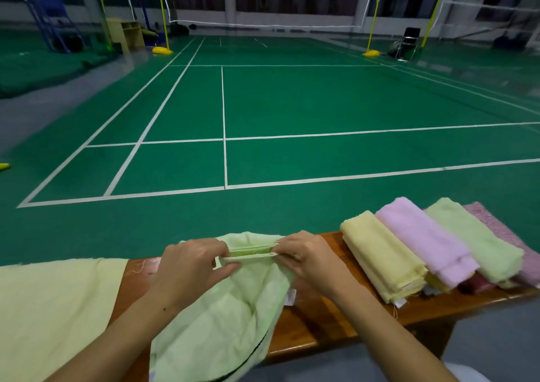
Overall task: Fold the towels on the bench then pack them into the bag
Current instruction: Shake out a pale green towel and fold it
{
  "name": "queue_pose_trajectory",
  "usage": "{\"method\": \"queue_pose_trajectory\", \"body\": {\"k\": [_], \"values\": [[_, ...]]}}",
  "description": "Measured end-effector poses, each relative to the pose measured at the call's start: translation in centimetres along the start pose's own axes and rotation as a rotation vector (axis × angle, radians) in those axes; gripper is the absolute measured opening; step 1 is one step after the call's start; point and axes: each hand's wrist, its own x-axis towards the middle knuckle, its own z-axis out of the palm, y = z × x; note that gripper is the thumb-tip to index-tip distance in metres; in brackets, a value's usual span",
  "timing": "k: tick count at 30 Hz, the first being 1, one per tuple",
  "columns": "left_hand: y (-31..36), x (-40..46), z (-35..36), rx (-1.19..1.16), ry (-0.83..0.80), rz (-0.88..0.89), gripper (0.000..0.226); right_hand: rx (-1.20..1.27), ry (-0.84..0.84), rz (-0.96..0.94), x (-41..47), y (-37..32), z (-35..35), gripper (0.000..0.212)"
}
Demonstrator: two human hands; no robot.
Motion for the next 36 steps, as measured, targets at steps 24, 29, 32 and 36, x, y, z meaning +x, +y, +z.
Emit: {"method": "queue_pose_trajectory", "body": {"k": [24, 29, 32, 36], "values": [[5.8, 5.6, -20.3, -1.007, 0.199, -0.189, 0.026, 0.404, 0.272, 0.093, 3.1, -13.0, -19.1, 0.014], [7.2, 4.6, -22.2, -1.034, 0.202, -0.143, 0.025, 0.474, 0.307, 0.101, 2.0, -13.8, -20.3, 0.015], [6.7, 5.0, -21.3, -1.030, 0.198, -0.174, 0.023, 0.539, 0.317, 0.165, 2.6, -13.0, -19.4, 0.022], [3.7, 6.1, -16.1, -0.962, 0.137, -0.259, 0.021, 0.562, 0.245, 0.316, 4.8, -9.4, -15.1, 0.024]]}}
